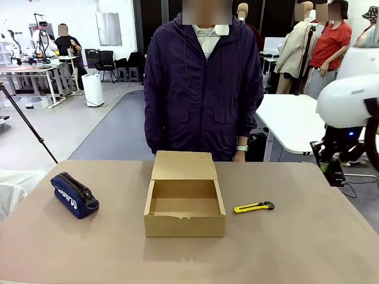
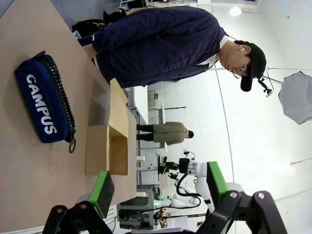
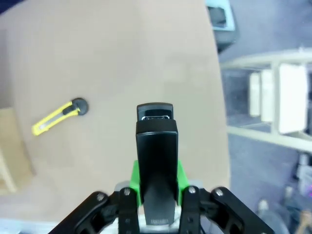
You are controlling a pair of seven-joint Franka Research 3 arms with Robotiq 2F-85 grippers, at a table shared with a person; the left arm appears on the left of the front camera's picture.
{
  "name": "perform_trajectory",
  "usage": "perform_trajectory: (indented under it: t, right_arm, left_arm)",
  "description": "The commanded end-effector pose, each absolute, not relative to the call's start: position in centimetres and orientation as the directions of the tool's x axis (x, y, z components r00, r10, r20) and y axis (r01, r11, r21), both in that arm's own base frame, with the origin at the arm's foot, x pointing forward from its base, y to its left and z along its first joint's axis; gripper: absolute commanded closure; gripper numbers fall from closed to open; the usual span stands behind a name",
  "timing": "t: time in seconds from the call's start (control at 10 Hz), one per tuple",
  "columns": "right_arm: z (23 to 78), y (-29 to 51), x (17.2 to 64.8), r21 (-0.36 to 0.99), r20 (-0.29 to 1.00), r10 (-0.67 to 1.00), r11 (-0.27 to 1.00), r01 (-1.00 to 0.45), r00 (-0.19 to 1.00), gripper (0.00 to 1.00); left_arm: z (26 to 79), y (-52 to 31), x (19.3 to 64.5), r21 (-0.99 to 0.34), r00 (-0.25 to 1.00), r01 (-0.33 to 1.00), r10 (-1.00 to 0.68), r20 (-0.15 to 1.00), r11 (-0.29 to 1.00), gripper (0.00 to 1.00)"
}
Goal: Pack the items into the box.
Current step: Pick up the item specified by the human and place it in the Mailer Box.
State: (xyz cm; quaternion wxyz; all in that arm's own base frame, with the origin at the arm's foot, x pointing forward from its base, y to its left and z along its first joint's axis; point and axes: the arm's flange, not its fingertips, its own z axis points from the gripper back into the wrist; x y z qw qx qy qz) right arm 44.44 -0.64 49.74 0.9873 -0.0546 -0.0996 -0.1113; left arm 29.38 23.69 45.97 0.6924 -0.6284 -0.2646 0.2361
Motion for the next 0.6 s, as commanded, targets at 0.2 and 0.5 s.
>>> perform_trajectory:
  t: [0.2, 0.5]
  right_arm:
    - [49.7, -0.9, 44.2, -0.088, 0.206, -0.212, 0.968, 0.233, 0.955, 1.0]
    - [52.3, 12.4, 50.2, -0.123, 0.311, 0.47, 0.882, -0.455, 0.826, 1.0]
  left_arm:
    - [46.3, 23.6, 29.2, -0.996, 0.751, 0.015, 0.657, 0.07, 0.089, 0.0]
    - [46.3, 23.6, 29.2, -0.996, 0.751, 0.015, 0.657, 0.07, 0.089, 0.0]
